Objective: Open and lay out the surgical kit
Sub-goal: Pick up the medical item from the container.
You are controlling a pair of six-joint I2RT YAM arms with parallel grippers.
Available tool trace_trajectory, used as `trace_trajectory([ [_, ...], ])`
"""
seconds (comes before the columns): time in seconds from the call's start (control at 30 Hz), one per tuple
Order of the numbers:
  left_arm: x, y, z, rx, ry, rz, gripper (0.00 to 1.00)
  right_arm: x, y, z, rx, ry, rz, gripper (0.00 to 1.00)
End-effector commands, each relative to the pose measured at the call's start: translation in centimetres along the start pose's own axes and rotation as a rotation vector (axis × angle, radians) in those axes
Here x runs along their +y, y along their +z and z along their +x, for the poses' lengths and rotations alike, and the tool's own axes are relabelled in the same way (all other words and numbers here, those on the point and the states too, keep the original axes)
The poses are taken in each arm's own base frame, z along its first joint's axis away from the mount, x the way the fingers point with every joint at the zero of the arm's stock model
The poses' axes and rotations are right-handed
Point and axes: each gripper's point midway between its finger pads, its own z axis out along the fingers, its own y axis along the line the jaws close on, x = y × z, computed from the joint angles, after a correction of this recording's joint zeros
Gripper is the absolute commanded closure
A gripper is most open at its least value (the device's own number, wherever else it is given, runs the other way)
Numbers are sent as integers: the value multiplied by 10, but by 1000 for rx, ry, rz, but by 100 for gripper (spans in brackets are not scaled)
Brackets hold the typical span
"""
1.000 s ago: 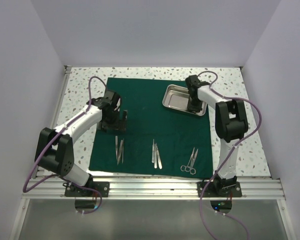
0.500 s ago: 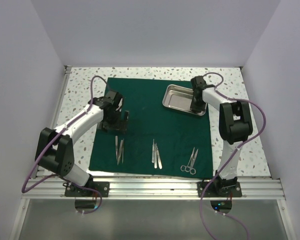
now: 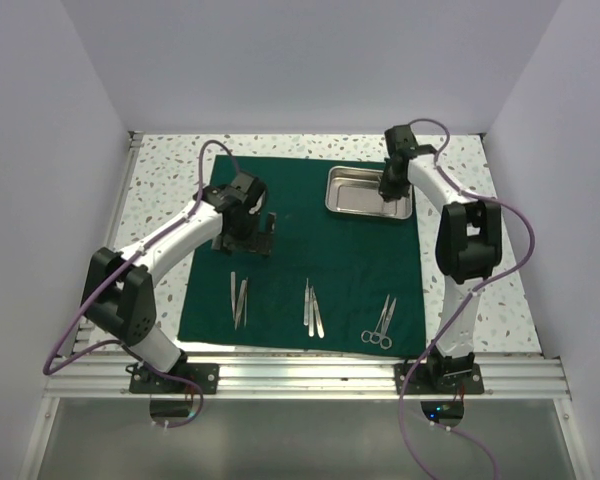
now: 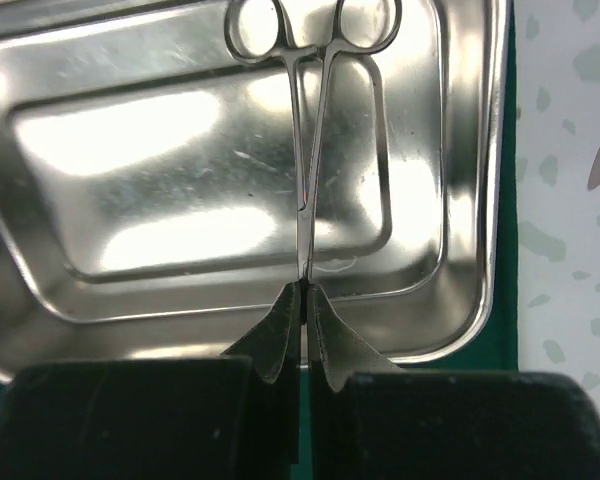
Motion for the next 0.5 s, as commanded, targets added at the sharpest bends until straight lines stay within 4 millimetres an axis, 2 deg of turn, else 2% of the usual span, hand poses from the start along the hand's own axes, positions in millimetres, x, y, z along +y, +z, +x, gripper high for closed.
trace_trajectory([
  [0.0,-8,-5,-8,-19,-28,8,4,11,-51,-48,-129,1,-58,100],
  [0.1,-13,-5,-9,-23,-32,19,4,13,-73,-67,-178,-3,-73,100],
  [0.33,-19,-6,-15,-47,-32,30,4,15,-91,-77,-204,-2,-87,100],
  [0.4,-23,-2,-23,-65,-21,37,4,15,-92,-77,-200,-2,-87,100],
  [0.47,-31,-3,-45,-111,-14,56,4,16,-90,-77,-201,-3,-87,100],
])
